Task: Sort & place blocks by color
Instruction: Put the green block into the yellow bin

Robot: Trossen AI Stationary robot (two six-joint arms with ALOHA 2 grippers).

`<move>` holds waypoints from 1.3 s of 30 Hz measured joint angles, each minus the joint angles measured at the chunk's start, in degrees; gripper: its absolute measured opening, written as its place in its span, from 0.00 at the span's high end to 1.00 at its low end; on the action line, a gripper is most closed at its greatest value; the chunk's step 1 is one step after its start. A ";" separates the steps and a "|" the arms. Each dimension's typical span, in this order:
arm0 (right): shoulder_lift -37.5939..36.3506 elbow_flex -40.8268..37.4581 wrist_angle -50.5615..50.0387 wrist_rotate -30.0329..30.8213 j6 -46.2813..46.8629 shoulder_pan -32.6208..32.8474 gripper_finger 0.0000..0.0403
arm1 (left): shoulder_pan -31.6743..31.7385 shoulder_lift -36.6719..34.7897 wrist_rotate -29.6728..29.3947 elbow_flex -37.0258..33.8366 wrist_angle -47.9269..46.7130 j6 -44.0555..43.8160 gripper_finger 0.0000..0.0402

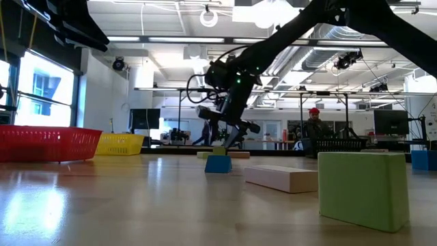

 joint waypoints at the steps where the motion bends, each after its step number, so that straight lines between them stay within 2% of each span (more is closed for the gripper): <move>1: 0.00 -0.31 0.14 -0.26 0.00 0.00 0.46 | 0.00 -0.01 -0.01 0.00 0.00 0.02 0.51; 10: 0.00 -1.07 0.44 -0.56 -0.02 0.00 0.55 | 0.00 0.00 0.01 0.00 0.00 0.01 0.51; 19: 0.28 -0.96 0.13 -2.25 -0.49 -1.00 0.71 | 0.02 0.00 0.00 0.00 -0.02 0.02 0.51; 21: 0.28 -0.92 -0.07 -4.18 -0.70 -1.42 0.72 | 0.00 0.00 0.03 0.00 -0.02 0.02 0.51; 30: 0.37 -0.85 -0.75 -5.59 -4.24 -1.83 0.75 | 0.00 0.02 0.03 0.00 -0.28 0.02 0.51; 39: -0.04 -0.82 -2.78 -4.38 -7.04 -1.73 0.91 | 0.02 0.02 0.00 0.00 -0.46 0.02 0.51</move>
